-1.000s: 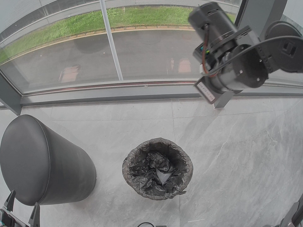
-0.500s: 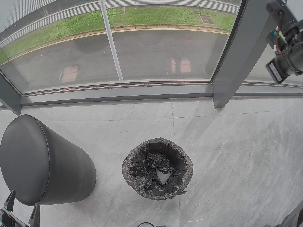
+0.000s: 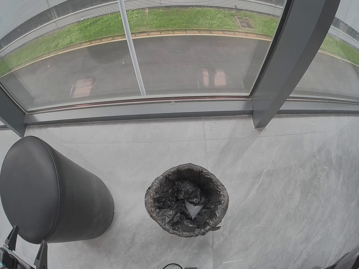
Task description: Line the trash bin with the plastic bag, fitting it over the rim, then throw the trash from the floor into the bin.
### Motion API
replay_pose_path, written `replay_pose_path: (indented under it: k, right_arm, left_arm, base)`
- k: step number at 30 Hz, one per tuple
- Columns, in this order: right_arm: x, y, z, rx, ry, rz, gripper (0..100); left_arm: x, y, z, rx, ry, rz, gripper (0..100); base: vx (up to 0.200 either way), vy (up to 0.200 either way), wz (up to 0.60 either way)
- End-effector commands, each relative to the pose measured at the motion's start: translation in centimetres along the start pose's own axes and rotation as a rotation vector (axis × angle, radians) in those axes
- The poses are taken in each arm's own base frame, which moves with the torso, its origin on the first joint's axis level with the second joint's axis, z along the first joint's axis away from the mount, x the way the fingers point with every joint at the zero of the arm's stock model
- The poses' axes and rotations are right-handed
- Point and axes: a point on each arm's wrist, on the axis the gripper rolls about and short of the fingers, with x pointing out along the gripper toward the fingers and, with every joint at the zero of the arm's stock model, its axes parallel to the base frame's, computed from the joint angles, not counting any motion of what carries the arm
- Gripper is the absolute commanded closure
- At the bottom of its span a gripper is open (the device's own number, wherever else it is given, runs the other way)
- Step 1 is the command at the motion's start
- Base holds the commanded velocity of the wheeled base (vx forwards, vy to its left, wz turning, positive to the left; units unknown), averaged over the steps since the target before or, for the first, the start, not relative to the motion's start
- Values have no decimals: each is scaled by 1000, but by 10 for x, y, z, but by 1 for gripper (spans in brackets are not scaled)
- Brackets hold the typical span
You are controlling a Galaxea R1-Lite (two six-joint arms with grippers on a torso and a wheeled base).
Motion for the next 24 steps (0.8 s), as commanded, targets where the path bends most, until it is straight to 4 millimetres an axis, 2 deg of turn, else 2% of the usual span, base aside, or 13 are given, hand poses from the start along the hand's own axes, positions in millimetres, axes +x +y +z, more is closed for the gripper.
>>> replay_pose_path:
  k: [1, 5, 12, 17, 18, 19, 20, 24]
  right_arm:
    - [-48, -23, -40, 75, -29, -25, 100]
    - [-67, -25, -59, 70, -14, -16, 100]
    - [-107, -21, -108, 45, 36, 30, 100]
    - [-149, -21, -149, 99, -105, -19, 100]
    - [-162, -21, -163, 116, -154, -32, 100]
    - [-162, -21, -163, 116, -154, -32, 100]
    - [-178, -18, -182, 140, -235, -28, 100]
    - [-209, -10, -223, 185, -410, -23, 100]
  left_arm:
    - [0, 0, -5, 0, 0, 0, 0]
    - [0, 0, -5, 0, 0, 0, 0]
    - [0, 0, -5, 0, 0, 0, 0]
    - [0, 0, -5, 0, 0, 0, 0]
    - [0, 0, -5, 0, 0, 0, 0]
    - [0, 0, -5, 0, 0, 0, 0]
    - [0, 0, -5, 0, 0, 0, 0]
    - [0, 0, -5, 0, 0, 0, 0]
  base:
    - [0, 0, 0]
    - [0, 0, 0]
    - [0, 0, 0]
    - [0, 0, 0]
    - [0, 0, 0]
    - [0, 0, 0]
    - [0, 0, 0]
    - [0, 0, 0]
